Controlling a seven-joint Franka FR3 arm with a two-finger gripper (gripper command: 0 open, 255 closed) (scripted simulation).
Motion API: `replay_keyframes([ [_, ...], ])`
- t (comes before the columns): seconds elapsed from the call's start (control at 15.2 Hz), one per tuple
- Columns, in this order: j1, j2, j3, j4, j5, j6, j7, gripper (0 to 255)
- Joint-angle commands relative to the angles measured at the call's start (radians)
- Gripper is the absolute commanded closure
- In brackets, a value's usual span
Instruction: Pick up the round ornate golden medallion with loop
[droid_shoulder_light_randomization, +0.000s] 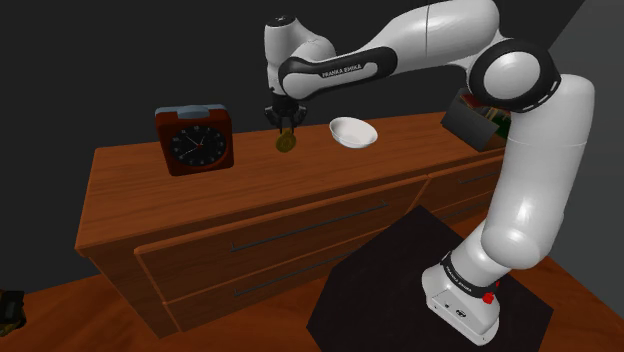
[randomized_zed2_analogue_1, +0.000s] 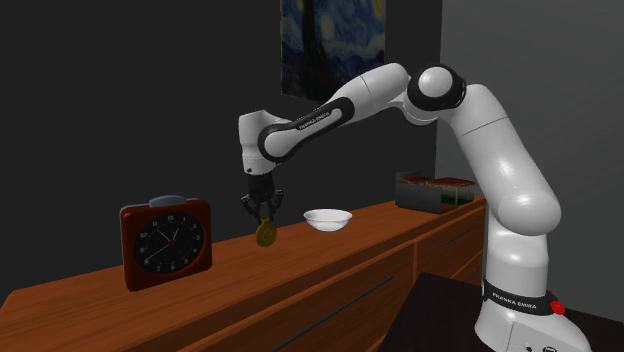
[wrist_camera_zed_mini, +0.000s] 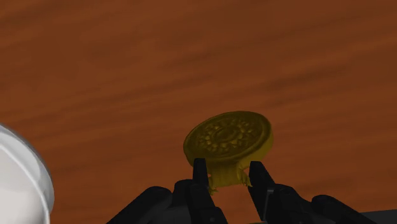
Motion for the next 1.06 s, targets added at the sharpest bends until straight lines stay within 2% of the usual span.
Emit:
replay_keyframes([
  [0.0, -0.001, -0.007, 0.002, 0.009, 0.005, -0.015, -0.006, 255],
  [0.99, 0.005, -0.044, 0.014, 0.131, 0.035, -0.165, -0.055, 255],
])
